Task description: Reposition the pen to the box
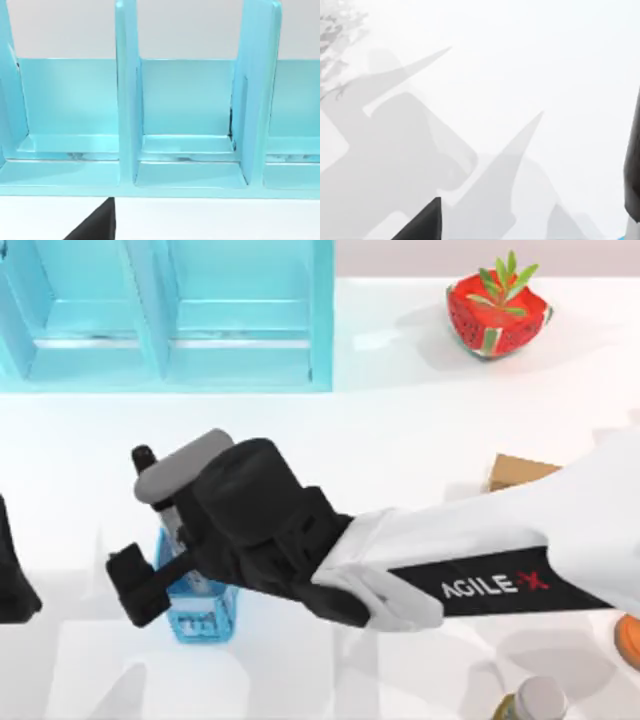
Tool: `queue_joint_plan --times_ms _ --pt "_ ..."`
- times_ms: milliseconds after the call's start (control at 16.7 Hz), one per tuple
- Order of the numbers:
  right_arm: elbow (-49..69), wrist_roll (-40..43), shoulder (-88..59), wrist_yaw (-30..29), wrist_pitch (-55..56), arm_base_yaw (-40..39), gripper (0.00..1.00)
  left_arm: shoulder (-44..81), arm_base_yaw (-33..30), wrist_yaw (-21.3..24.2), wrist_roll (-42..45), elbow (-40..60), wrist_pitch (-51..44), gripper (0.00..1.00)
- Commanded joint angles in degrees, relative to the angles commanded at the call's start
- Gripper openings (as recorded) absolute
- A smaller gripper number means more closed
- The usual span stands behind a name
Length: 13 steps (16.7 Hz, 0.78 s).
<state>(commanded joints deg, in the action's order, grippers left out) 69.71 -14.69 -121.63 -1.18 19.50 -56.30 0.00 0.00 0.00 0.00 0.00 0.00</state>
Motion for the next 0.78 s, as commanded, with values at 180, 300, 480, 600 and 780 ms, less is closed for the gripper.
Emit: queue_joint_plan --times_ms 180,300,480,600,780 --pt "0.0 0.0 0.0 0.0 0.0 0.0 0.0 0.0 0.0 0.0 0.0 0.0 0.0 1.0" --pt "0.0 0.0 0.0 0.0 0.0 0.0 0.0 0.0 0.0 0.0 0.0 0.0 0.0 1.0" --pt "0.0 0.0 0.0 0.0 0.0 0.0 0.0 0.0 0.0 0.0 0.0 0.0 0.0 1.0" --pt "0.0 0.0 0.0 0.0 0.0 0.0 0.0 0.0 0.0 0.0 0.0 0.0 0.0 1.0" --pt "0.36 0.59 1.48 0.3 -0.77 0.86 0.0 0.0 0.0 0.0 0.0 0.0 0.0 1.0"
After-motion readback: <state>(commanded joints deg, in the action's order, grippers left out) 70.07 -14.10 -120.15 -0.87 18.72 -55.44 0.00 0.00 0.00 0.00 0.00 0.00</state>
